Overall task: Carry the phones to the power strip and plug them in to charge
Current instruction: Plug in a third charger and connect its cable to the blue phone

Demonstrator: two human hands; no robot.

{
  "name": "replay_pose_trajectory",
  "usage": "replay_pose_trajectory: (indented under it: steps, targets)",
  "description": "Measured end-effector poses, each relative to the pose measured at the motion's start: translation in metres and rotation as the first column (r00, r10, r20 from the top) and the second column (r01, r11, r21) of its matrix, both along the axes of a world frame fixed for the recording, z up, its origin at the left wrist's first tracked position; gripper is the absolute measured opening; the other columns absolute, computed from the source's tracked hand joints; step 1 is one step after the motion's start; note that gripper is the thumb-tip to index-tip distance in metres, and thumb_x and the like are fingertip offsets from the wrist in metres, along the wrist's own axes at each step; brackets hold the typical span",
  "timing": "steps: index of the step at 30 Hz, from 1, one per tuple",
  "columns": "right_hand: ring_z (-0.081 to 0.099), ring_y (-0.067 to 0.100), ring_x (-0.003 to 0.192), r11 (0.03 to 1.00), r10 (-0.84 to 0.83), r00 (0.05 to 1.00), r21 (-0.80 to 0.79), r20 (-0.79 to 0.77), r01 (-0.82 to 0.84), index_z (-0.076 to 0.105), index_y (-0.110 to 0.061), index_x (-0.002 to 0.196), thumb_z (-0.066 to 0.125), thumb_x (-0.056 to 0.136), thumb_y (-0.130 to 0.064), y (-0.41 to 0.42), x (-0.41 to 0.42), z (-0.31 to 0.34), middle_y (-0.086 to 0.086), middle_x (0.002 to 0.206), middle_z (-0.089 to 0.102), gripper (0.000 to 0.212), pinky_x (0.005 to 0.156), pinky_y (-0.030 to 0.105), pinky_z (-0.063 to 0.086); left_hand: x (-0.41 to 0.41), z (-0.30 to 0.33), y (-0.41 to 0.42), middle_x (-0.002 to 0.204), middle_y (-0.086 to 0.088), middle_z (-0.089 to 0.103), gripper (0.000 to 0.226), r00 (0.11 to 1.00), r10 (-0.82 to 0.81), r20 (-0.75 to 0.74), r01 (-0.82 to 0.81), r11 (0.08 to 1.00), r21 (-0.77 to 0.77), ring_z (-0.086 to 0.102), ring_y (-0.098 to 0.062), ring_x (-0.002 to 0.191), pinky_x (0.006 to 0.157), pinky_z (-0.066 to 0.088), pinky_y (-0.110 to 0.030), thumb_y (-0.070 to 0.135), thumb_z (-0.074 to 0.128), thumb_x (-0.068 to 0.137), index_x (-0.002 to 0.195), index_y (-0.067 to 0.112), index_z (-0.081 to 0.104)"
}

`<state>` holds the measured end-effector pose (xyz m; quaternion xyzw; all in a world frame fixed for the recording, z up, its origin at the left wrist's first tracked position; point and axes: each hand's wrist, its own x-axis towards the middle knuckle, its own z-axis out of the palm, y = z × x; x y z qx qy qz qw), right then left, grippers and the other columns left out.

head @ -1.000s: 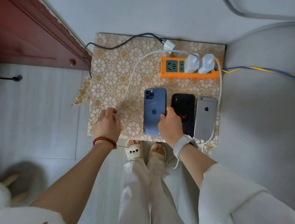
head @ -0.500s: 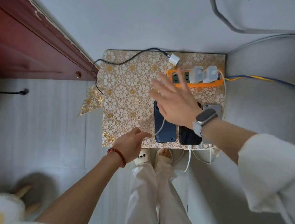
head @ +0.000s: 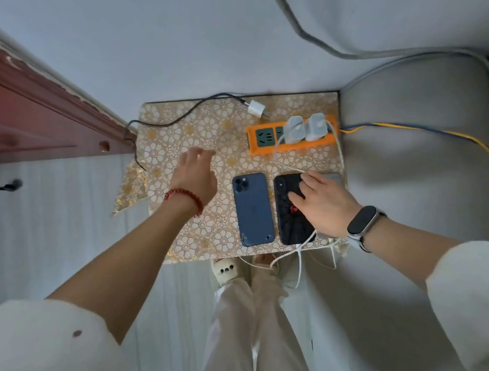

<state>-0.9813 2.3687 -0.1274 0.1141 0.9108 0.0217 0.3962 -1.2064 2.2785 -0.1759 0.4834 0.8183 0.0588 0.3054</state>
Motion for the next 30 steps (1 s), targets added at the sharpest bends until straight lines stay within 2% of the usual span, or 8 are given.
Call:
replay_pose_trajectory:
  steps: [2, 4, 7, 12, 15, 19, 24, 30]
  targets:
    - [0.033, 0.039, 0.128, 0.993, -0.118, 0.990, -0.035, -0.074, 0.115, 0.027, -0.005, 0.138, 0.036, 0.091, -0.013, 0.002, 0.000, -0.006, 0.027, 0.131, 0.044, 0.048, 0.108, 0.047, 0.029, -0.005, -0.006, 0.022, 0.146, -0.012, 0.026, 0.053, 0.999, -0.032, -0.039, 0.032, 0.999, 0.003, 0.023, -0.032, 0.134, 0.108, 0.031, -0.048, 0.010, 0.043, 0.086, 0.137, 0.015, 0.028]
    - [0.043, 0.034, 0.115, 0.975, -0.222, 0.951, -0.078, -0.215, 0.210, 0.037, -0.007, 0.129, 0.036, 0.089, -0.010, 0.003, -0.002, -0.011, 0.020, 0.118, 0.053, 0.041, 0.087, 0.042, 0.042, -0.007, -0.011, 0.043, 0.152, -0.009, 0.016, 0.061, 0.993, -0.097, -0.074, 0.097, 0.995, -0.002, 0.013, -0.031, 0.139, 0.110, 0.027, -0.052, 0.009, 0.043, 0.085, 0.140, 0.020, 0.019]
    - [0.053, 0.031, 0.094, 0.964, -0.265, 0.877, -0.131, -0.401, 0.231, 0.049, -0.008, 0.114, 0.041, 0.085, -0.007, 0.003, -0.009, -0.013, 0.012, 0.101, 0.061, 0.030, 0.066, 0.037, 0.039, -0.006, -0.019, 0.073, 0.154, -0.003, 0.010, 0.069, 0.966, -0.216, -0.142, 0.222, 0.975, 0.028, 0.006, -0.029, 0.141, 0.109, 0.026, -0.054, 0.004, 0.044, 0.083, 0.141, 0.024, 0.014]
    - [0.055, 0.031, 0.089, 0.966, -0.258, 0.798, -0.129, -0.545, 0.224, 0.057, -0.004, 0.102, 0.045, 0.078, 0.000, 0.012, -0.017, -0.003, 0.012, 0.096, 0.062, 0.027, 0.068, 0.041, 0.047, -0.006, -0.026, 0.108, 0.155, 0.001, 0.012, 0.073, 0.940, -0.299, -0.162, 0.299, 0.954, -0.029, 0.006, -0.029, 0.141, 0.108, 0.023, -0.056, 0.001, 0.042, 0.082, 0.142, 0.028, 0.011]
    - [0.059, 0.034, 0.082, 0.963, -0.264, 0.744, -0.129, -0.614, 0.235, 0.059, -0.001, 0.097, 0.046, 0.073, 0.004, 0.018, -0.019, 0.008, 0.015, 0.090, 0.064, 0.028, 0.063, 0.041, 0.050, -0.009, -0.030, 0.115, 0.147, -0.009, 0.028, 0.069, 0.940, -0.283, -0.188, 0.277, 0.959, -0.060, 0.018, -0.032, 0.136, 0.105, 0.028, -0.053, 0.006, 0.043, 0.083, 0.142, 0.025, 0.011]
    - [0.061, 0.034, 0.074, 0.946, -0.318, 0.683, -0.173, -0.658, 0.274, 0.062, 0.000, 0.089, 0.055, 0.067, 0.010, 0.024, -0.021, 0.019, 0.017, 0.086, 0.066, 0.026, 0.056, 0.039, 0.051, -0.015, -0.033, 0.108, 0.129, -0.017, 0.038, 0.062, 0.955, -0.218, -0.203, 0.214, 0.976, -0.039, 0.032, -0.035, 0.121, 0.098, 0.035, -0.050, 0.004, 0.048, 0.079, 0.134, 0.025, 0.026]
    - [0.060, 0.035, 0.076, 0.928, -0.366, 0.662, -0.208, -0.653, 0.308, 0.062, 0.003, 0.093, 0.056, 0.071, 0.008, 0.036, -0.031, 0.026, 0.020, 0.091, 0.065, 0.024, 0.056, 0.040, 0.050, -0.020, -0.038, 0.099, 0.135, -0.015, 0.035, 0.039, 0.945, -0.245, -0.219, 0.239, 0.970, -0.054, 0.030, -0.035, 0.125, 0.102, 0.032, -0.051, 0.022, 0.051, 0.086, 0.123, 0.021, 0.038]
    - [0.055, 0.033, 0.095, 0.854, -0.492, 0.512, -0.276, -0.704, 0.441, 0.058, -0.001, 0.103, 0.042, 0.088, -0.004, 0.051, -0.054, 0.025, 0.017, 0.101, 0.061, 0.023, 0.076, 0.041, 0.046, -0.030, -0.046, 0.076, 0.122, -0.016, 0.047, 0.032, 0.938, -0.134, -0.319, 0.133, 0.991, -0.027, 0.044, -0.032, 0.113, 0.097, 0.040, -0.046, 0.004, 0.047, 0.084, 0.116, 0.004, 0.047]
